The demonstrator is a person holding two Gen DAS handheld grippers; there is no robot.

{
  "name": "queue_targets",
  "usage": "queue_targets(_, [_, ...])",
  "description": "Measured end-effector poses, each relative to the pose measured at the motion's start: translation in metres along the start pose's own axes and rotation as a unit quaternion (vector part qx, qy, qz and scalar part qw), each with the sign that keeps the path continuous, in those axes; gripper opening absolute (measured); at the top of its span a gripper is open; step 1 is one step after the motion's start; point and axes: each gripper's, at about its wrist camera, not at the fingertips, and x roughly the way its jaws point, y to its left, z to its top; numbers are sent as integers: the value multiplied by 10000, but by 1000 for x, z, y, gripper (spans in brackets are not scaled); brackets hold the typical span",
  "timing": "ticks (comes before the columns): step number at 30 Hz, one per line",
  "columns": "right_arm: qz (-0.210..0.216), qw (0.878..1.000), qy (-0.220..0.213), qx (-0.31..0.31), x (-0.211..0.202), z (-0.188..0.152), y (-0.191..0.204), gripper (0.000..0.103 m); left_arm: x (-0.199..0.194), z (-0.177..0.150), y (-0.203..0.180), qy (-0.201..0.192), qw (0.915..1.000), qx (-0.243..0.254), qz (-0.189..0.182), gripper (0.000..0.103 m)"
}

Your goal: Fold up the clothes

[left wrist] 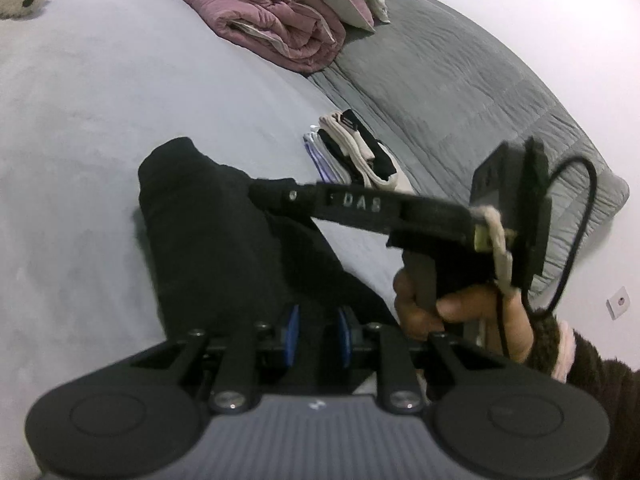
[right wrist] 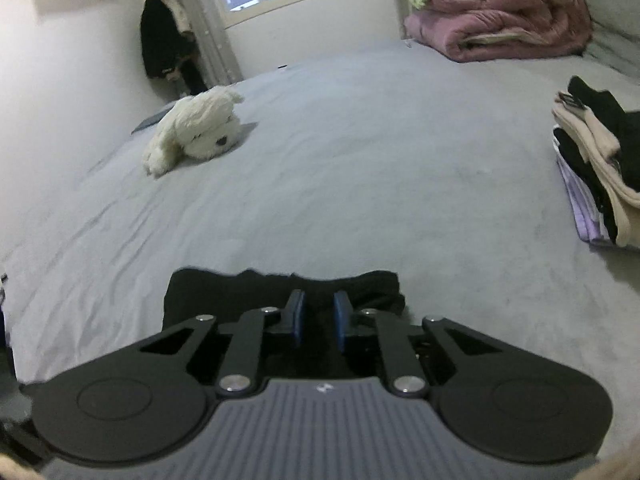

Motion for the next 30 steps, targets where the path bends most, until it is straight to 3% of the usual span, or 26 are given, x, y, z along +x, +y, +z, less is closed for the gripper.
queue_targets(2, [6, 10000, -22, 68, -3, 4, -1, 15, -1, 0, -2, 15, 10000, 52, 23, 22])
queue_targets(8, [78, 9999, -119, -59, -25, 11, 4, 40, -13, 15, -6, -272, 9995, 94, 89, 24])
queue_targets(14, [170, 9995, -39, -278, -34, 10, 6, 40, -15, 38, 12, -639, 9968, -19, 490, 25])
queue_targets(24, [-24, 9993, 233, -280, -14, 1, -5, 40, 0, 52, 38, -752, 9939, -246, 765, 21])
queue_targets(30, [79, 9997, -5, -216, -18, 7, -6, 40, -3, 62, 48, -925, 9911, -436, 858, 21])
